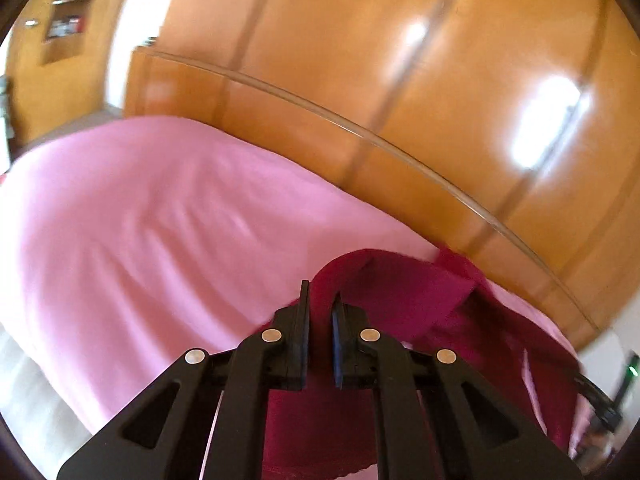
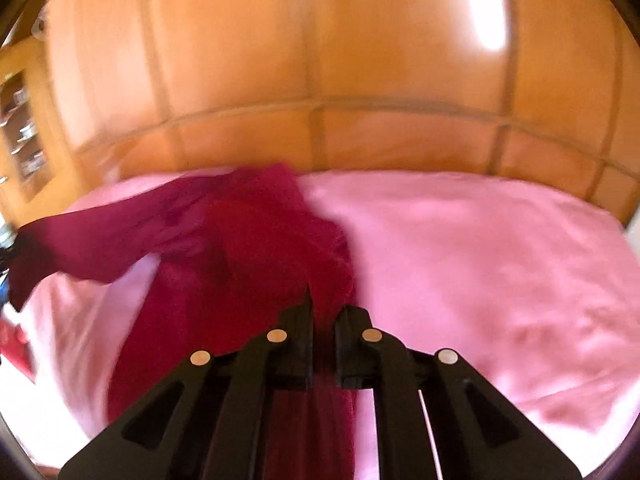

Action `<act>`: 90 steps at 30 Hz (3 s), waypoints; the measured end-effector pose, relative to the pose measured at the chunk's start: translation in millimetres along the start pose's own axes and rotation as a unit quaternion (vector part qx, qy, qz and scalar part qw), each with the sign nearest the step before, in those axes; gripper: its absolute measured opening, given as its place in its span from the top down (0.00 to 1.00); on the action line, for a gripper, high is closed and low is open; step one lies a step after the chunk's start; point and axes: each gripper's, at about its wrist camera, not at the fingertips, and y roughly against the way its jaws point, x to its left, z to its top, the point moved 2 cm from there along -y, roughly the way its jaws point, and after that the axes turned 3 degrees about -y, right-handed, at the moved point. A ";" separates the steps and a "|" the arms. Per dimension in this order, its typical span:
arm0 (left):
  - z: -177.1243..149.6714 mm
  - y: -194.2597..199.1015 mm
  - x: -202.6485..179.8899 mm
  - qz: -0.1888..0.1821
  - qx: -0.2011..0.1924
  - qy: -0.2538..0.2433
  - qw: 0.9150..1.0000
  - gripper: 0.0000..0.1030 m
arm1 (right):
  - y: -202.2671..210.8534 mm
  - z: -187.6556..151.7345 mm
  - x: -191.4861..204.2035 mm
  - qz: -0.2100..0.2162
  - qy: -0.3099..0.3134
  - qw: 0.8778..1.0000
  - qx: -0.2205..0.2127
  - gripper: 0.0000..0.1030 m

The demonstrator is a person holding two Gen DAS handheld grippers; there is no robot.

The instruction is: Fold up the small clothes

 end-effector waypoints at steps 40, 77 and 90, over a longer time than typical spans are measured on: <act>-147.0 -38.3 -129.7 -0.200 0.213 -0.099 0.951 0.96 | 19.0 -95.1 -8.7 0.118 0.018 0.981 0.152 0.92; -154.6 -37.7 -152.6 -0.131 0.191 -0.181 0.956 0.97 | -35.7 -38.8 -158.6 -0.115 -0.054 0.986 0.109 0.96; -171.8 -73.6 -196.6 -0.152 0.225 -0.211 0.939 0.97 | -16.0 54.5 -297.8 -0.159 -0.259 0.951 0.054 0.96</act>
